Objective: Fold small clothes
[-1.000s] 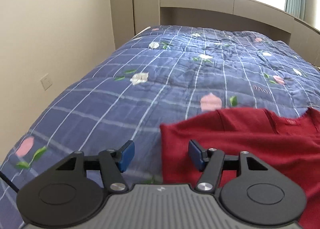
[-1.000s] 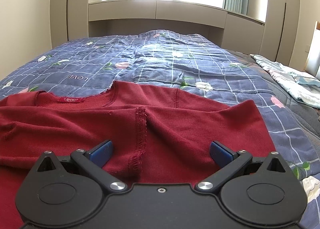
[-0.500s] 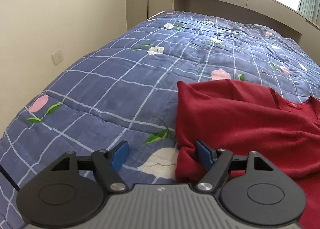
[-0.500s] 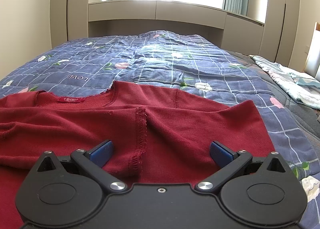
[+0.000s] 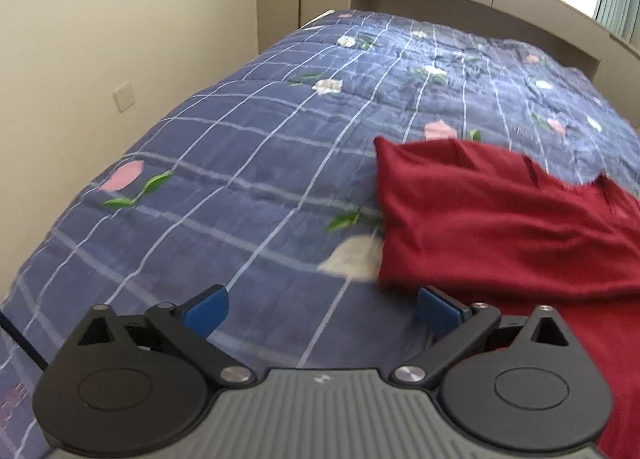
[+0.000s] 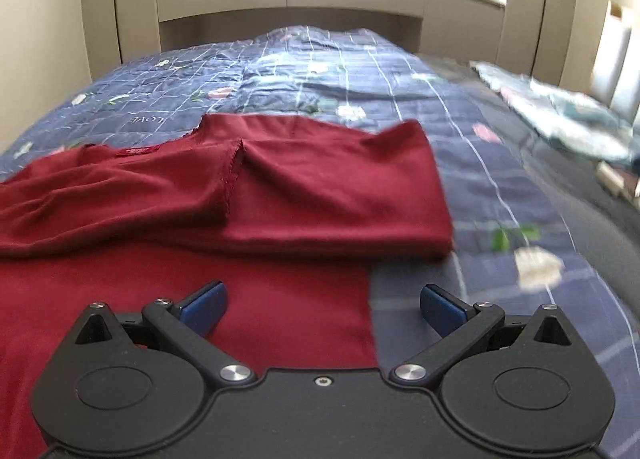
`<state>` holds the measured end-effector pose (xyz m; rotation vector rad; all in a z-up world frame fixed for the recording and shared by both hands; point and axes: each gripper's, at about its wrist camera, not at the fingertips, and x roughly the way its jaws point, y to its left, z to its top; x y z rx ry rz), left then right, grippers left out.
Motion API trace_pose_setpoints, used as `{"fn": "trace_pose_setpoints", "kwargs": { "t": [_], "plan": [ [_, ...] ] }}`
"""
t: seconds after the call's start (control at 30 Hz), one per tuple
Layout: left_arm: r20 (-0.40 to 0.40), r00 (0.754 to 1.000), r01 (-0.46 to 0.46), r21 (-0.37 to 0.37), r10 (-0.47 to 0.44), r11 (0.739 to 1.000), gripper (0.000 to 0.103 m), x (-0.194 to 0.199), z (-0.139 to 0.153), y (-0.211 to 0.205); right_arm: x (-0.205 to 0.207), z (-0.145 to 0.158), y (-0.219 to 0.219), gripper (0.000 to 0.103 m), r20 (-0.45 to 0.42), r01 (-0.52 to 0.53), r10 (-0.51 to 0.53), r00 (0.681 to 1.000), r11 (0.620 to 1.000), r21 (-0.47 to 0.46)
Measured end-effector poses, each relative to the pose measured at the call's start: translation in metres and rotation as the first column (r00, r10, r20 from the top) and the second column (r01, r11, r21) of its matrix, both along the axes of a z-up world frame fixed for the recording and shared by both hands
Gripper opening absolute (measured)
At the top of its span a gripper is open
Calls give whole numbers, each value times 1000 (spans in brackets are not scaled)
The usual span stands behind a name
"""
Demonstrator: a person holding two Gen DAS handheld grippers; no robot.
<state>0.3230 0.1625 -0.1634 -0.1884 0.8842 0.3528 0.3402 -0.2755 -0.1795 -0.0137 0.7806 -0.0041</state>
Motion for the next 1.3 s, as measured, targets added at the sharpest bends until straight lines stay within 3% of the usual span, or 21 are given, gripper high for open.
{"fn": "trace_pose_setpoints", "kwargs": {
  "t": [0.1,0.27,0.47,0.63,0.83,0.97,1.03,1.1,1.13,1.2,1.27,1.3],
  "plan": [
    [4,999,-34,-2,34,999,102,-26,5,-8,-20,10,-11,103,-7,1,-1,1000,1000,-20],
    [10,999,-50,-44,50,998,102,-68,13,-28,-53,21,-26,103,-44,-85,85,995,996,-6],
    [-10,1000,-30,-90,30,995,102,-111,13,-62,-92,30,-43,103,-136,-124,144,980,981,148],
    [-80,996,19,-153,-31,988,102,-138,5,-84,-138,26,-57,102,-222,-183,233,947,957,224],
    [-182,978,75,-136,-99,988,102,-160,-2,-102,-183,24,-74,98,-281,-179,256,925,946,271],
    [-206,971,88,-161,-121,983,100,-177,-3,-109,-194,30,-76,81,-281,-222,287,916,945,239],
    [-227,965,97,-164,-134,982,93,-182,-4,-111,-196,32,-75,64,-278,-250,309,910,941,228],
    [-241,960,110,-154,-145,982,87,-186,-4,-113,-197,34,-75,39,-278,-268,328,903,935,232],
    [-242,959,115,-147,-149,982,80,-188,-3,-114,-196,35,-75,35,-280,-273,335,900,932,239],
    [-243,957,121,-165,-159,979,66,-192,-1,-115,-196,36,-75,14,-287,-280,351,891,924,262],
    [-246,953,127,-211,-178,969,32,-193,0,-114,-196,38,-76,8,-293,-275,348,890,925,264],
    [-246,951,130,-225,-186,966,25,-193,1,-113,-198,40,-77,6,-292,-275,348,891,925,263]
  ]
}}
